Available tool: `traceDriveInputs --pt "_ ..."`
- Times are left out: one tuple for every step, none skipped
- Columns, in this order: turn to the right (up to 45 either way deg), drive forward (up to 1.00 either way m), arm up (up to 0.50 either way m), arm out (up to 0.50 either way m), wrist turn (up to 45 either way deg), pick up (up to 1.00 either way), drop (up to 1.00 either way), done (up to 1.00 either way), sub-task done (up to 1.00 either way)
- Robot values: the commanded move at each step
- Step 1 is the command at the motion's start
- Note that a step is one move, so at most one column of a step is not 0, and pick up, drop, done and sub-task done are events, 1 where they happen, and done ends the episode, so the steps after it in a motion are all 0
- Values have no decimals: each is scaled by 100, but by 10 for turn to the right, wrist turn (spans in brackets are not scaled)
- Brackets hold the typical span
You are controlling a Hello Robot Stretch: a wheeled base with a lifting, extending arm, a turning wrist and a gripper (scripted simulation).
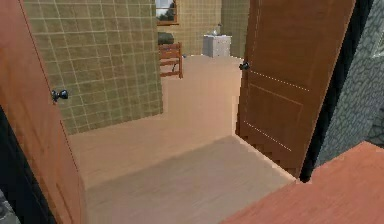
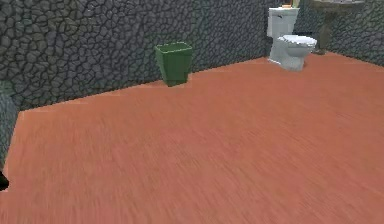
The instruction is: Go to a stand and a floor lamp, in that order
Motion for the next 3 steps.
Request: traceDriveInputs --pt "0 100 0 0 0 0 0 0 0" --pt "0 100 0 0 0 0 0 0 0" --pt "0 60 0 0 0 0 0 0 0"
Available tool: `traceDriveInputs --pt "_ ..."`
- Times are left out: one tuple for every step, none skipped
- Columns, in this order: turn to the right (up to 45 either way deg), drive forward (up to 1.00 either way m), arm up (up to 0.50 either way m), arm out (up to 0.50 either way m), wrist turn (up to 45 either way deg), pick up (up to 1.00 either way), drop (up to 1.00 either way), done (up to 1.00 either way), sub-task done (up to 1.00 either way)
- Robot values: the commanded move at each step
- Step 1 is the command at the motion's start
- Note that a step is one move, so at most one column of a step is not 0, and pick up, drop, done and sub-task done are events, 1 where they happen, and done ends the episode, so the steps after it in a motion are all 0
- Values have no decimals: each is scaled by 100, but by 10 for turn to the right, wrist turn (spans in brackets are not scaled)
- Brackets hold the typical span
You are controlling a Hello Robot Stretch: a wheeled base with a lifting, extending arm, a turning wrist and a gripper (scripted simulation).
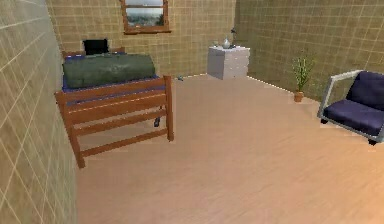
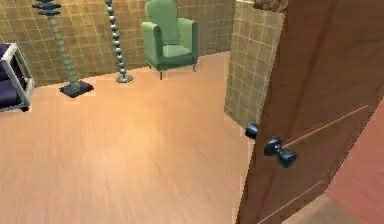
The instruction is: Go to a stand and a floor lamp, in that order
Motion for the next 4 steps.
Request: traceDriveInputs --pt "450 0 0 0 0 0 0 0 0" --pt "120 0 0 0 0 0 0 0 0" --pt "0 40 0 0 0 0 0 0 0" --pt "450 0 0 0 0 0 0 0 0"
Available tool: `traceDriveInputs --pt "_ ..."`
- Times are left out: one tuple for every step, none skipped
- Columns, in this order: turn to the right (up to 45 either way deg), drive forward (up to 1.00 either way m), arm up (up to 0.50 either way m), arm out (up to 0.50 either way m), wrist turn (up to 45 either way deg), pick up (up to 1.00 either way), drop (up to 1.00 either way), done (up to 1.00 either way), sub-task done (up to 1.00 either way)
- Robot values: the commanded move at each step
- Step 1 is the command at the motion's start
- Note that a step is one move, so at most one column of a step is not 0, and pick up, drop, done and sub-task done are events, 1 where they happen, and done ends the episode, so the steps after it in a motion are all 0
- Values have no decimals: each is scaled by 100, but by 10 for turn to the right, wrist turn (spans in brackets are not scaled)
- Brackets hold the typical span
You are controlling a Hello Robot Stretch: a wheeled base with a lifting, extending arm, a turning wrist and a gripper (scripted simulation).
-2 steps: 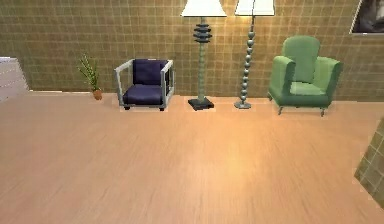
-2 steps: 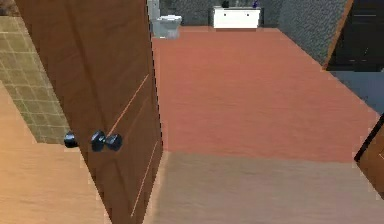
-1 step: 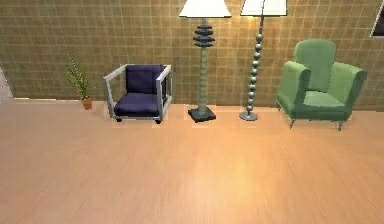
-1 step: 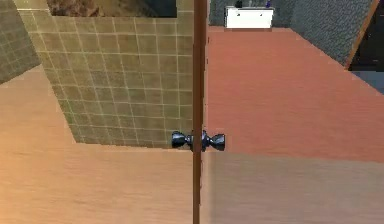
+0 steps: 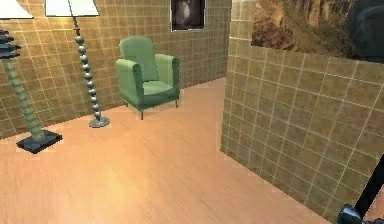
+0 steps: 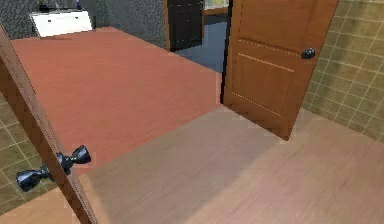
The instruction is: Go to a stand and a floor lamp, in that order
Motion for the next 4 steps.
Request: traceDriveInputs --pt "60 0 0 0 0 0 0 0 0" --pt "0 30 0 0 0 0 0 0 0" --pt "-150 0 0 0 0 0 0 0 0" --pt "0 100 0 0 0 0 0 0 0"
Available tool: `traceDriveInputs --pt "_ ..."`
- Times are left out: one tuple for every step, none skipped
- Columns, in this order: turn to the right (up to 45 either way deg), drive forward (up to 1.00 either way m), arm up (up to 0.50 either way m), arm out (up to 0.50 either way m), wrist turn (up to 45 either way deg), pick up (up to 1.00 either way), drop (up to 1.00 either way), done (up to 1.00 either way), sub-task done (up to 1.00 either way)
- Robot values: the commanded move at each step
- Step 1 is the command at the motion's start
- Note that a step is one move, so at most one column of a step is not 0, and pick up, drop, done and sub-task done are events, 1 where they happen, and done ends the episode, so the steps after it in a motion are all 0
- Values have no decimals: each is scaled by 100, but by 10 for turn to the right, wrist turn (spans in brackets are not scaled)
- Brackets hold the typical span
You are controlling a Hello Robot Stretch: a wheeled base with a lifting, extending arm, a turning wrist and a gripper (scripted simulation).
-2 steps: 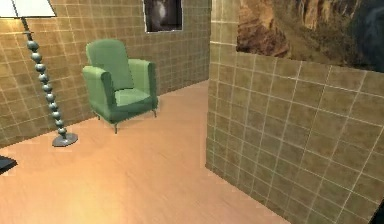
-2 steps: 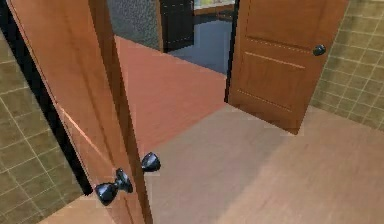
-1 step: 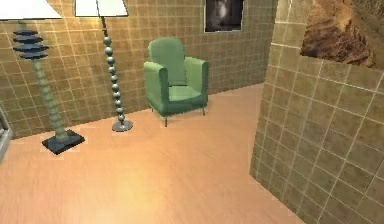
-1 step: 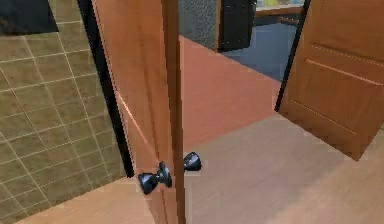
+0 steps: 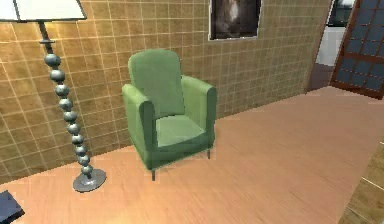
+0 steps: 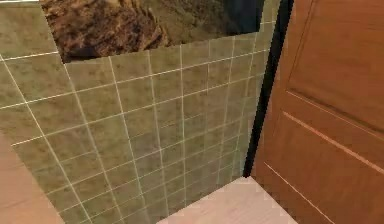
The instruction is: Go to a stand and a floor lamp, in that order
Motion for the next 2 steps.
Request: traceDriveInputs --pt "0 50 0 0 0 0 0 0 0" --pt "90 0 0 0 0 0 0 0 0"
